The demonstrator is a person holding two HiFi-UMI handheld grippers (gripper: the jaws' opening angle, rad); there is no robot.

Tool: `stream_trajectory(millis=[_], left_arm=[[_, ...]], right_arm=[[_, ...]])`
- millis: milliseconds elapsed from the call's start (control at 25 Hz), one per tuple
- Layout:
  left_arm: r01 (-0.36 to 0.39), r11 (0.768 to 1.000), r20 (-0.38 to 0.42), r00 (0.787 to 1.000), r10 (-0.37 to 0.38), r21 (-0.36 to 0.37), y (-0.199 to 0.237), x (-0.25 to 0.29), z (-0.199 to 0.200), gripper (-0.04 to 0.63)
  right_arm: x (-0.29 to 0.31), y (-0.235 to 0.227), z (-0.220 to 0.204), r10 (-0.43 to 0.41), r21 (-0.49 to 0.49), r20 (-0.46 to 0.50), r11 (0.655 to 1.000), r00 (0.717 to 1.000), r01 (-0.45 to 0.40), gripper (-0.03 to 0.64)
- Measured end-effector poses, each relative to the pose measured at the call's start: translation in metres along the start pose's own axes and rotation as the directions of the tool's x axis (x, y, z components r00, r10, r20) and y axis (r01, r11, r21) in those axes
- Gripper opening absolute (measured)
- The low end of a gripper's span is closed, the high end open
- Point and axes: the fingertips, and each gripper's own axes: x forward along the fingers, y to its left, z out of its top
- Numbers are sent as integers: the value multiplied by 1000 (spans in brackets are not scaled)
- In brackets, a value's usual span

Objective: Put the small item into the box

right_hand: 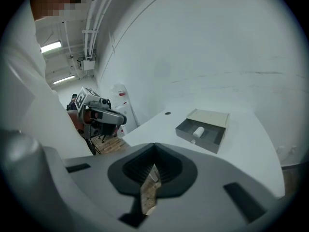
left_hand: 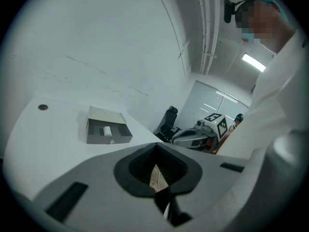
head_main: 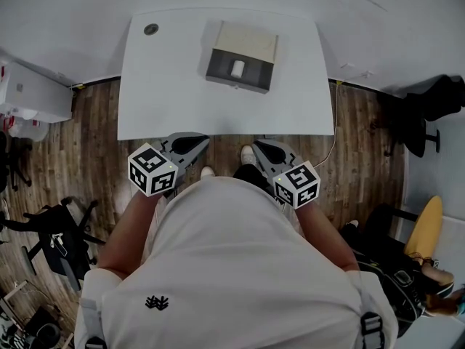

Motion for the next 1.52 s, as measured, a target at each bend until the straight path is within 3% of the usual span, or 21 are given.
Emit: stream_trajectory(millis=[1520], left_arm=[[-15, 999, 6, 1000, 15, -45, 8, -18, -19, 6]], right_arm=[[9, 17, 6, 19, -58, -25, 998, 1000, -20, 6]])
